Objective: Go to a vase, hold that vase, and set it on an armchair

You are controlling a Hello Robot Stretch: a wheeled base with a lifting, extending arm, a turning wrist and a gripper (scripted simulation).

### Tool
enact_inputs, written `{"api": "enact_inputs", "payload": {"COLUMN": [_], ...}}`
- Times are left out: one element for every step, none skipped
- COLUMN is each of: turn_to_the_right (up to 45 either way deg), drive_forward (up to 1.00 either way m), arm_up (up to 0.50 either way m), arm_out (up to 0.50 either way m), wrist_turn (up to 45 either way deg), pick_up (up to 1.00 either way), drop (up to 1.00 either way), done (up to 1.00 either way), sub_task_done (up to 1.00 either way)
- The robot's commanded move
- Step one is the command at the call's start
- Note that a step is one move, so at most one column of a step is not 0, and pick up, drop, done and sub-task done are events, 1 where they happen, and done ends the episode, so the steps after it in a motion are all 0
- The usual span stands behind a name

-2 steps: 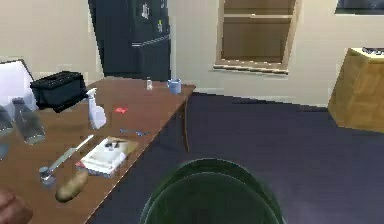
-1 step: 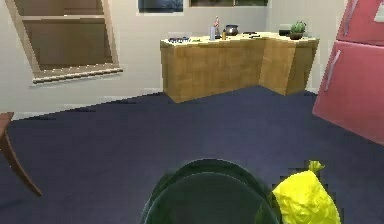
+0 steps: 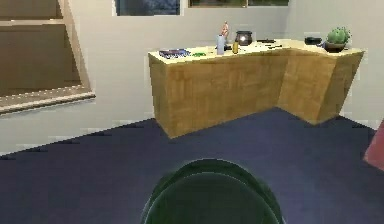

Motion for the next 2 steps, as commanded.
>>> {"api": "enact_inputs", "payload": {"turn_to_the_right": [0.0, 45.0], "drive_forward": [0.3, 0.0], "arm_up": [0.0, 0.0], "arm_out": [0.0, 0.0], "wrist_turn": [0.0, 0.0], "pick_up": [0.0, 0.0], "drop": [0.0, 0.0], "done": [0.0, 0.0], "sub_task_done": [0.0, 0.0]}}
